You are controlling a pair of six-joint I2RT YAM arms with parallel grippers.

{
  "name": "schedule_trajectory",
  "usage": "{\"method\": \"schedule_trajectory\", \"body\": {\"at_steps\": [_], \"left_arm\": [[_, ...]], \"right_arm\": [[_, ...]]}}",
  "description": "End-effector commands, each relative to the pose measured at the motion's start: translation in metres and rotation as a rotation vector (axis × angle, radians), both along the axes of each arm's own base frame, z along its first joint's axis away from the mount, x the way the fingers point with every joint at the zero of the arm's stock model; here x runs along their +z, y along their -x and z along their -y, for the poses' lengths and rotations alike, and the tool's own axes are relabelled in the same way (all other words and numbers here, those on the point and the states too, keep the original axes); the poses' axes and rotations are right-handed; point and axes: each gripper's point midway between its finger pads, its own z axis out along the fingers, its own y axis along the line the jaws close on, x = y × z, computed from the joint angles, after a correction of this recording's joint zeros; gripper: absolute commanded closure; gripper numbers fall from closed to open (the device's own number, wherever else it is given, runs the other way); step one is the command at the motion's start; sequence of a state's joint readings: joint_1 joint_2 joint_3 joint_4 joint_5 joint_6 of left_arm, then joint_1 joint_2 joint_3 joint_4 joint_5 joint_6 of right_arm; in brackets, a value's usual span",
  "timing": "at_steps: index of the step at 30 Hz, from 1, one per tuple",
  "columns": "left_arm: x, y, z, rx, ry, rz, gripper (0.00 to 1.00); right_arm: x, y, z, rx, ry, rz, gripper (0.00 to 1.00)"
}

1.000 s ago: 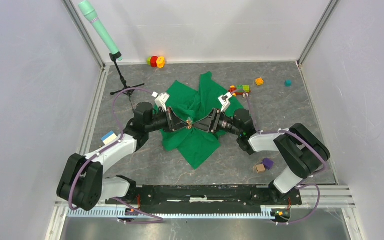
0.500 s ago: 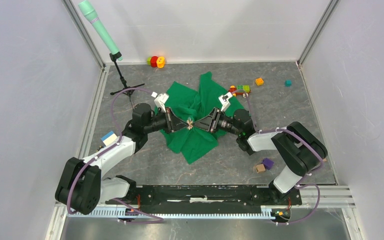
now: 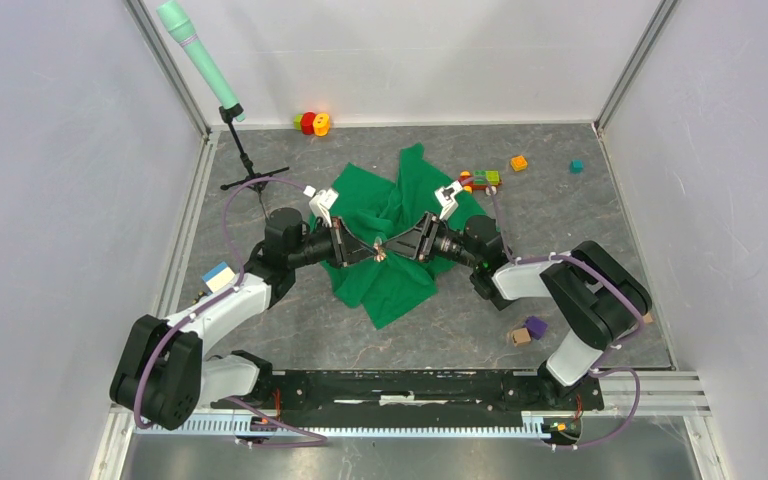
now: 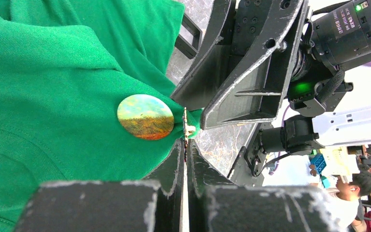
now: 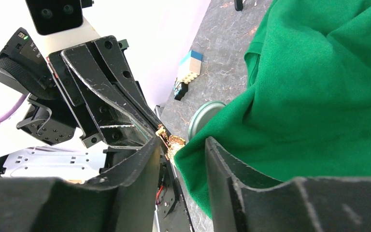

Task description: Remove the brooch from the garment

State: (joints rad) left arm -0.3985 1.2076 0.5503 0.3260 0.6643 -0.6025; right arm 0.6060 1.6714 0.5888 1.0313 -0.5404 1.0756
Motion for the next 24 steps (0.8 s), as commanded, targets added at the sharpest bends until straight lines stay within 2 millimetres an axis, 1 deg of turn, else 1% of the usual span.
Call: {"method": "schedule_trajectory", "body": {"at_steps": [1,6,11,16,18,24], "left_arm": [[0.025,0.002,0.003,-0.028,0.055,0.069,0.98],[0.029,0.003,0.003,-0.027,0.062,0.079,0.98],[0.036,0.004,0.005,-0.036,0.087,0.085,0.98],[0.037,0.004,0.006,-0.039,0.094,0.080,0.98],[0.035,0.003,0.006,-0.038,0.091,0.077,0.98],[0.035,0.004,0.007,-0.042,0.093,0.076,0.98]], "right_arm": [[0.015,-0.001,-0.003,0.015,-0.042,0.061,0.53],[0.012,0.001,-0.003,0.025,-0.049,0.051,0.53],[0.008,0.005,-0.004,0.036,-0.050,0.039,0.50],[0.012,0.007,-0.005,0.048,-0.078,0.043,0.55],[0.012,0.008,-0.005,0.051,-0.080,0.042,0.56],[0.010,0.009,-0.006,0.057,-0.077,0.037,0.65]]}}
